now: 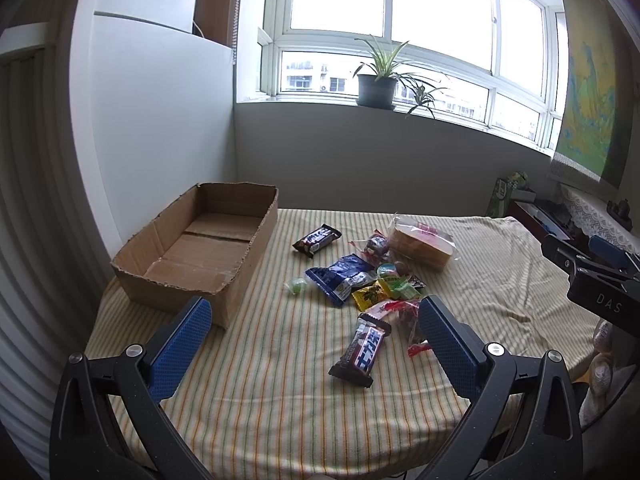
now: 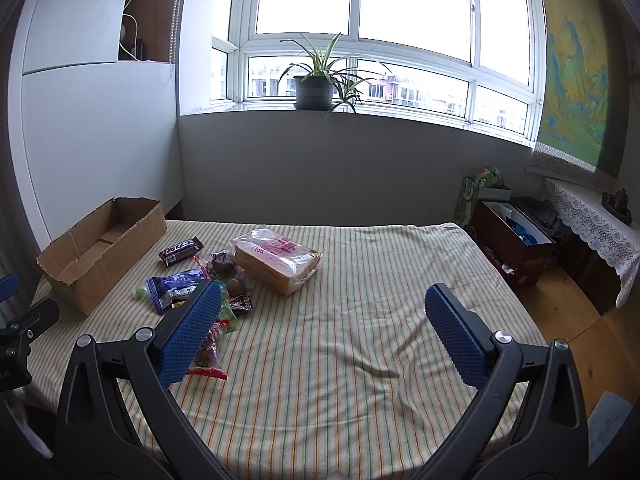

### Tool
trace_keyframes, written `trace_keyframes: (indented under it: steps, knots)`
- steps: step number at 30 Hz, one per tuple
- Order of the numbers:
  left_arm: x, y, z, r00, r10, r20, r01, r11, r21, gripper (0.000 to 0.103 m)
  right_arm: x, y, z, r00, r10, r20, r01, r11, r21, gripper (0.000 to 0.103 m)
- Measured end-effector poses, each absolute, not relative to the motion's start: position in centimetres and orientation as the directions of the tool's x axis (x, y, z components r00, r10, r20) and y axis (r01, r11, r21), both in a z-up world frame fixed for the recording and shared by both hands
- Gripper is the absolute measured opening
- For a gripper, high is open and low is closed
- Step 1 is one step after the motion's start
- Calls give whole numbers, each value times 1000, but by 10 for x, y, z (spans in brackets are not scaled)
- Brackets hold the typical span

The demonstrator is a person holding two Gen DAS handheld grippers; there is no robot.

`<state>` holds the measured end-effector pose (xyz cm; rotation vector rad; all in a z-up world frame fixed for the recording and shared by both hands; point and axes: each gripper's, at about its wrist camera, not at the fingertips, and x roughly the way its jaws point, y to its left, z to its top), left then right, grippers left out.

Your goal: Organize snacks

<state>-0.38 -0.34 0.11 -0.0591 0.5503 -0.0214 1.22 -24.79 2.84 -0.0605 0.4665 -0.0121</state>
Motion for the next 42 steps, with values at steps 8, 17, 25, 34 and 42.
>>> trace_keyframes:
  steps: [8, 17, 25, 34, 42]
  knots:
    - [-3, 1, 1, 852, -40, -522, 0, 997, -76, 103, 12, -248, 28, 893, -24, -449, -3, 998, -60, 103]
    - [-3, -2, 1, 851, -45, -523, 11, 998, -68, 103, 13, -248, 26, 892, -22, -452, -6, 998, -60, 103]
    - [-2, -4, 0, 849, -47, -527, 16, 998, -63, 103, 13, -247, 22, 887, -22, -461, -8, 998, -63, 103]
    - [-2, -3, -1, 840, -43, -541, 19, 999, -50, 103, 14, -247, 19, 879, -18, -476, -20, 997, -75, 103]
    - [-9, 5, -6, 824, -55, -563, 39, 998, -41, 98, 4, -258, 15, 868, 66, -493, -87, 996, -19, 103]
